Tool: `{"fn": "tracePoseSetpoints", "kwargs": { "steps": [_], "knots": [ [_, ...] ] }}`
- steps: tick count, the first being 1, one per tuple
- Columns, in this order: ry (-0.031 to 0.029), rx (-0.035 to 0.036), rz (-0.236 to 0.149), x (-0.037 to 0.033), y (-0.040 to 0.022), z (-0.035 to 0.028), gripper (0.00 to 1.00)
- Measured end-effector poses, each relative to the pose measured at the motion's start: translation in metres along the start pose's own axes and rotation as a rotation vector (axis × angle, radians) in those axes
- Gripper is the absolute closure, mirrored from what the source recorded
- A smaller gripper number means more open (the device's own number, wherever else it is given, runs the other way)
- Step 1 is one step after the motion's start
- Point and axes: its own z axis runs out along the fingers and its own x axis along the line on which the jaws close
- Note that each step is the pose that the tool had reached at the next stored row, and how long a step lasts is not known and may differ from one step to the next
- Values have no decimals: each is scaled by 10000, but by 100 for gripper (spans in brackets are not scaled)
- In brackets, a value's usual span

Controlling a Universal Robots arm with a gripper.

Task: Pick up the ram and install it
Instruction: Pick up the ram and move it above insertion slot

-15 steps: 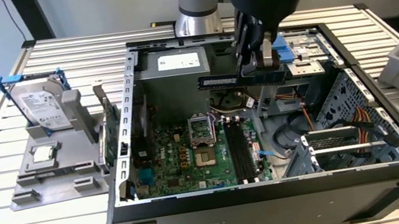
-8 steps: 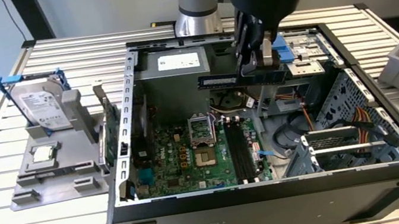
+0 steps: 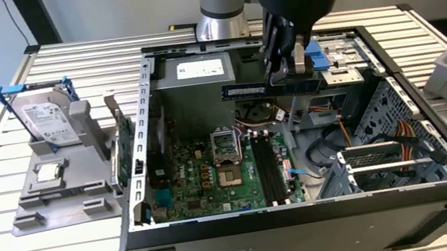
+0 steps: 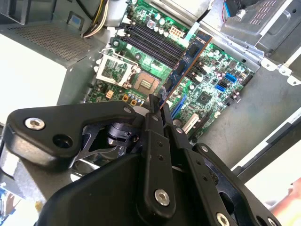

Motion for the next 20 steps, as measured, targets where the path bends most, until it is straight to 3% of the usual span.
{"fn": "tracePoseSetpoints", "kwargs": {
  "steps": [20],
  "knots": [
    [-1,1,20,0,0,0,100]
  ]
}}
